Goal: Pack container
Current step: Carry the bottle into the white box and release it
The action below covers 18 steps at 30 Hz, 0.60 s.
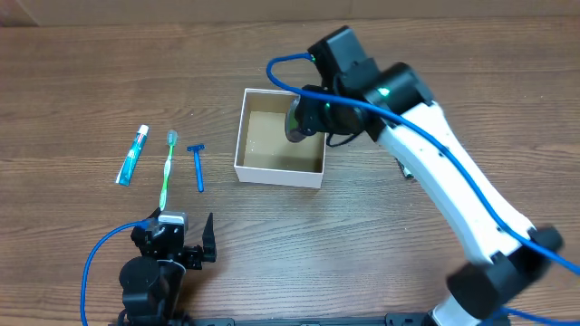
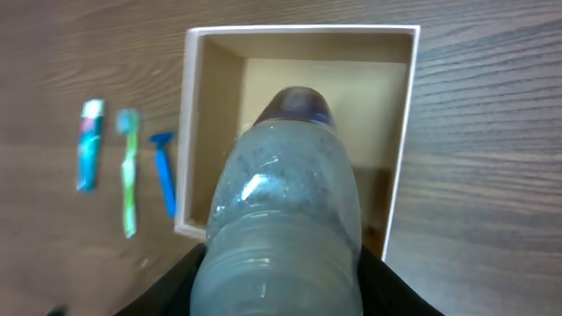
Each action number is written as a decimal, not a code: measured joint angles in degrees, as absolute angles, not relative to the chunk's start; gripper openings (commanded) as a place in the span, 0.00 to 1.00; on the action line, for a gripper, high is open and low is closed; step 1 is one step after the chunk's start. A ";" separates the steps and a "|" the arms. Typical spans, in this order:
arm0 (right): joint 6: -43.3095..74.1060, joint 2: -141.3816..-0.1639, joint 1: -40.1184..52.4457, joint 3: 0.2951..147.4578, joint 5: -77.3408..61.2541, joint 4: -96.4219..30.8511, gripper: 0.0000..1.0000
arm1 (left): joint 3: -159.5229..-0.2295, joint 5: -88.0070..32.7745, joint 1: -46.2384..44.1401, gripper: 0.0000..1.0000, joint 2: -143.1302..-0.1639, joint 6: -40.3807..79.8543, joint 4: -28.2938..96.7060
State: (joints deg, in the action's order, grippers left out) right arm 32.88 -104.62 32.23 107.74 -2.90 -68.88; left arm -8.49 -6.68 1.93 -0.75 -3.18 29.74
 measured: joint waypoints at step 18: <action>27.90 -116.53 26.35 107.72 1.72 -65.93 0.37 | -8.49 -6.68 1.93 1.00 -0.75 -3.18 29.74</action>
State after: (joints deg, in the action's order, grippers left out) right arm 27.90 -116.53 26.35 107.72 1.72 -65.93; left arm -8.49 -6.68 1.93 -0.75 -3.18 29.74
